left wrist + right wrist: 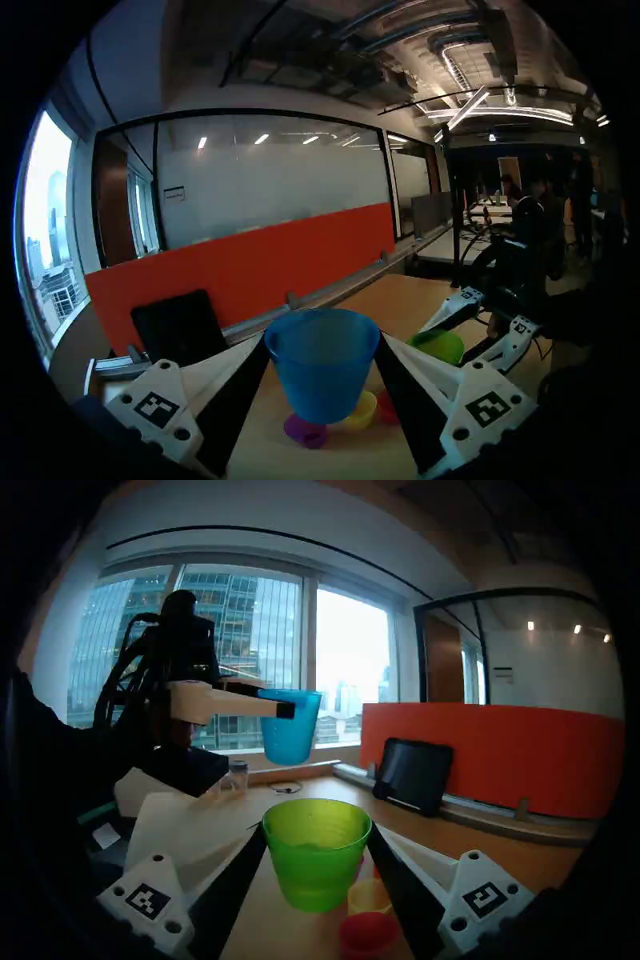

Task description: Pour water

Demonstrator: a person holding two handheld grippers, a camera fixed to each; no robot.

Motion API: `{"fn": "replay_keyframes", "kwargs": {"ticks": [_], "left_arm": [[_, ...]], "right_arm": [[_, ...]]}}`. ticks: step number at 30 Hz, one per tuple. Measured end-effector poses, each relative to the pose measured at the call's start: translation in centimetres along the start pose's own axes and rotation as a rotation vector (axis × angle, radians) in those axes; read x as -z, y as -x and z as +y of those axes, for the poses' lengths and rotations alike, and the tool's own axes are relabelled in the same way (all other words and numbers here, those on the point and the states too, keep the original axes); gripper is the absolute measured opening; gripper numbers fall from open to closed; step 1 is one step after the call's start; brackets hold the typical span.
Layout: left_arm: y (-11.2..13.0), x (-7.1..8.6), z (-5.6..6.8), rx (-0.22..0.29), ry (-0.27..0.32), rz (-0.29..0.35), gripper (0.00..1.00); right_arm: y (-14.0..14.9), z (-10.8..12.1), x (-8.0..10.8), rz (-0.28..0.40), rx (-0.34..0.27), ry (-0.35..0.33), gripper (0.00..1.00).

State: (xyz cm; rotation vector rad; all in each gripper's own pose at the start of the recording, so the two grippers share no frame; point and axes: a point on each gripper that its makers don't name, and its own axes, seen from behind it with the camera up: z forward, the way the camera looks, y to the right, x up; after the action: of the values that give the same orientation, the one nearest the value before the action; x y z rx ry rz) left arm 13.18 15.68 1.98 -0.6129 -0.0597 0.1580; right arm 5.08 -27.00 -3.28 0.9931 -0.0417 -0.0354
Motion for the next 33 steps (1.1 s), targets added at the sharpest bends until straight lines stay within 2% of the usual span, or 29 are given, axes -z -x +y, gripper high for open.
{"fn": "replay_keyframes", "kwargs": {"ticks": [9,15,33], "left_arm": [[6.0,-0.5,0.2,0.049,0.017,-0.085,0.89],[9.4,-0.8,0.8,0.065,0.038,-0.139,0.89],[16.2,-1.2,3.9,0.056,0.107,-0.276,0.89]], "right_arm": [[2.3,0.9,1.7,-0.08,-0.028,0.016,0.91],[3.9,1.2,2.7,-0.142,-0.015,0.02,0.91],[9.6,0.5,4.9,-0.327,0.02,-0.026,0.92]]}}
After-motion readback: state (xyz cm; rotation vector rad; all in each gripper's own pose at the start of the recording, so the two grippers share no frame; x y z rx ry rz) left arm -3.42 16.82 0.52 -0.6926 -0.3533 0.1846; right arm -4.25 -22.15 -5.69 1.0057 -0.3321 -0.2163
